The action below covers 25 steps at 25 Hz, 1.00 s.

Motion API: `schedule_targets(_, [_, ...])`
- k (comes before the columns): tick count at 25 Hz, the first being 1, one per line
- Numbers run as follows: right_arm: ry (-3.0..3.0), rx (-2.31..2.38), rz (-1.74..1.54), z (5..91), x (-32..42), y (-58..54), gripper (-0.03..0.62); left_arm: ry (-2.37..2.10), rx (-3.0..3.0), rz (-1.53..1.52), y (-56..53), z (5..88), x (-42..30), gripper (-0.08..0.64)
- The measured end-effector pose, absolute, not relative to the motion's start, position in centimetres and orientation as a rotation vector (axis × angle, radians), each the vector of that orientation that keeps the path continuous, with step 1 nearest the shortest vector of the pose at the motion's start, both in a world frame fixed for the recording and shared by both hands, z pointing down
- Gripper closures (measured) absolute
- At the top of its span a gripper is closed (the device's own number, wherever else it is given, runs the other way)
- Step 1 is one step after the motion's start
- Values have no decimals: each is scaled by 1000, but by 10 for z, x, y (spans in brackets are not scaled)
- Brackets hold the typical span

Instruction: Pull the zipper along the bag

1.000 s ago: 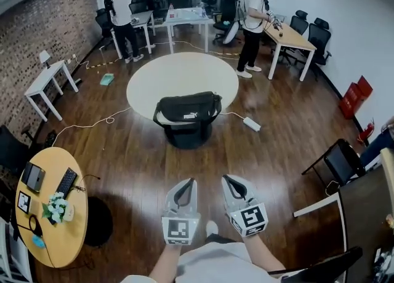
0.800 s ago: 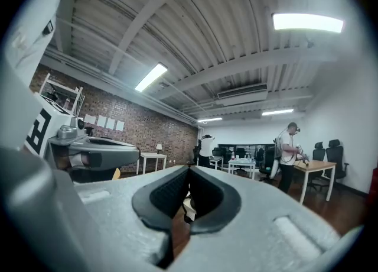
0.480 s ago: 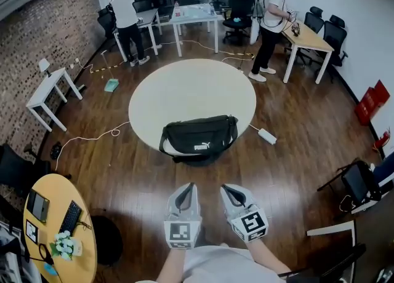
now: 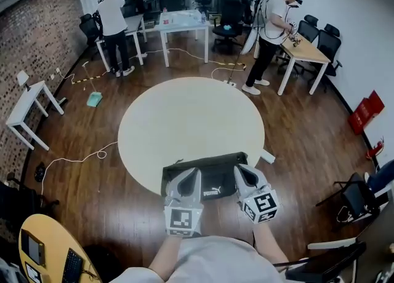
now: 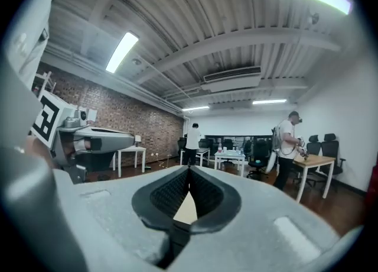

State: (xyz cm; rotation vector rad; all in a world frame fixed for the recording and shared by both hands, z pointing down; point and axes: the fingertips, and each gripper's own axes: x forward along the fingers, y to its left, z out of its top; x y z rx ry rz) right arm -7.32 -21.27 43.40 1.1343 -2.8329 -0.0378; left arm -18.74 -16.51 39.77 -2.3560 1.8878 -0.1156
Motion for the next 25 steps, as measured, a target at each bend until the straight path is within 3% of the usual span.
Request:
schedule_targets(5, [-2723,1242,52,459,-78,-270,603,1846,-2493,-198,-229,429,-212,543])
schedule_targets(12, [-2471,1437,201,522,10,-340,603,1770,-2645,-425,-297,488,-176,543])
schedule_targets(17, [-2345,1217,386,610,36,-369,603,1728,-2730,-592,-333,524,-134,543])
schedule_targets(25, [-2334,791,379,717,22,-433,603,1735,-2783,-757,-373,562,-69,543])
